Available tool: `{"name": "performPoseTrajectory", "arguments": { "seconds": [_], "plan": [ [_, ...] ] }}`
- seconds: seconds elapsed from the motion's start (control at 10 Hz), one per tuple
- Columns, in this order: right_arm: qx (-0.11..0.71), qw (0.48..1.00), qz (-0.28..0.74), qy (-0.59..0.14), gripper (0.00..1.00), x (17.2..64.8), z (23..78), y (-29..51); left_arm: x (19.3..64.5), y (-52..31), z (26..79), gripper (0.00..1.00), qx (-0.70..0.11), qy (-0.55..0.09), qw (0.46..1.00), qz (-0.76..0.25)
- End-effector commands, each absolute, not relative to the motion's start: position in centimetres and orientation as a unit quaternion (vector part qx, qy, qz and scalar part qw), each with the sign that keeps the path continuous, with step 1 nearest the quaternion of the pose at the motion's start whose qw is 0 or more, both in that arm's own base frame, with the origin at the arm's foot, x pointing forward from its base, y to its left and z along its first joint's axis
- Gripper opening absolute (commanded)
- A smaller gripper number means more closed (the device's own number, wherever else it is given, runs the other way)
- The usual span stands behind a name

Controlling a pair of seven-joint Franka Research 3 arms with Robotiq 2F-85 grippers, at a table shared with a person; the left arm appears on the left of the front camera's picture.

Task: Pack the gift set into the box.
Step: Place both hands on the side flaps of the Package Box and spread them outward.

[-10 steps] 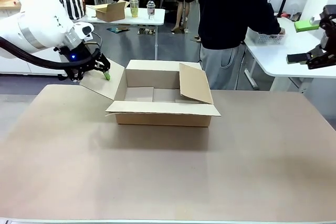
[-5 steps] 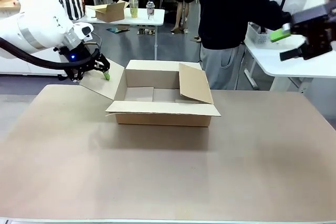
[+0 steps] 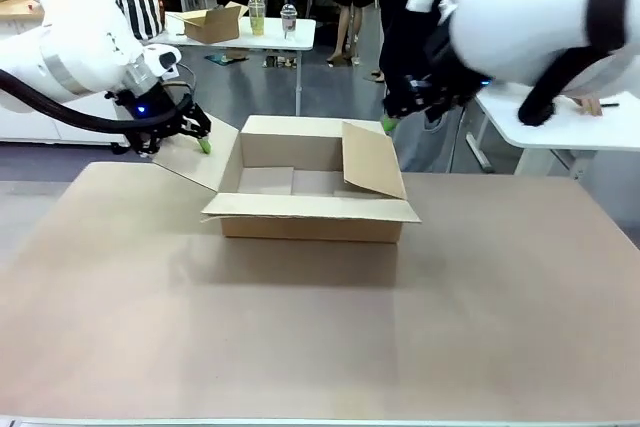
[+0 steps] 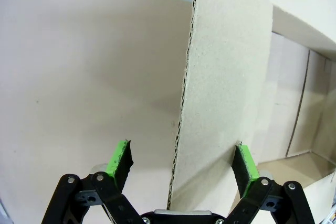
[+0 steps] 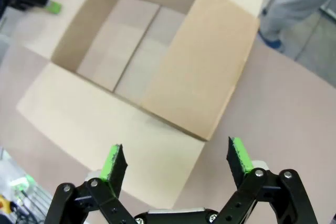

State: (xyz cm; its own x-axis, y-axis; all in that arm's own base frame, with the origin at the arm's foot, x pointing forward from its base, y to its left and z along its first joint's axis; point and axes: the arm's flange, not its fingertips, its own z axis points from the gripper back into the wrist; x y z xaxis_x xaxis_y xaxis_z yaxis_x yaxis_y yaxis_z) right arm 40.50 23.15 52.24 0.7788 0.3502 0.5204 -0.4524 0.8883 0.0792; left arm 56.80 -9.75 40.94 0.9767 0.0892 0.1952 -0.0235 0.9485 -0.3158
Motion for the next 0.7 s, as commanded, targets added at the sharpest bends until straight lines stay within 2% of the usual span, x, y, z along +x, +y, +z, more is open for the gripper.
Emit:
{"name": "performPoseTrajectory", "arguments": {
  "seconds": [0.0, 0.1, 0.3, 0.4, 0.5, 0.6],
  "plan": [
    [0.169, 0.941, 0.2, -0.216, 1.0, 38.7, 55.0, 19.0, 56.9, -9.8, 41.2, 1.0, -0.152, -0.103, 0.982, 0.035],
    [0.1, 0.938, 0.214, -0.255, 1.0, 40.5, 52.2, 23.2, 56.9, -9.8, 41.2, 1.0, -0.152, -0.103, 0.982, 0.035],
    [0.117, 0.941, 0.213, -0.236, 1.0, 40.4, 52.6, 22.0, 56.9, -9.8, 41.2, 1.0, -0.152, -0.103, 0.982, 0.035],
    [0.152, 0.964, 0.016, -0.22, 1.0, 41.7, 51.5, 20.9, 56.9, -9.8, 41.2, 1.0, -0.152, -0.103, 0.982, 0.035],
    [0.15, 0.961, -0.017, -0.233, 1.0, 44.8, 51.3, 24.2, 56.9, -9.8, 41.2, 1.0, -0.152, -0.103, 0.982, 0.035],
    [0.145, 0.965, -0.043, -0.214, 1.0, 47.7, 51.2, 27.2, 56.9, -9.8, 41.2, 1.0, -0.152, -0.103, 0.982, 0.035]
  ]
}}
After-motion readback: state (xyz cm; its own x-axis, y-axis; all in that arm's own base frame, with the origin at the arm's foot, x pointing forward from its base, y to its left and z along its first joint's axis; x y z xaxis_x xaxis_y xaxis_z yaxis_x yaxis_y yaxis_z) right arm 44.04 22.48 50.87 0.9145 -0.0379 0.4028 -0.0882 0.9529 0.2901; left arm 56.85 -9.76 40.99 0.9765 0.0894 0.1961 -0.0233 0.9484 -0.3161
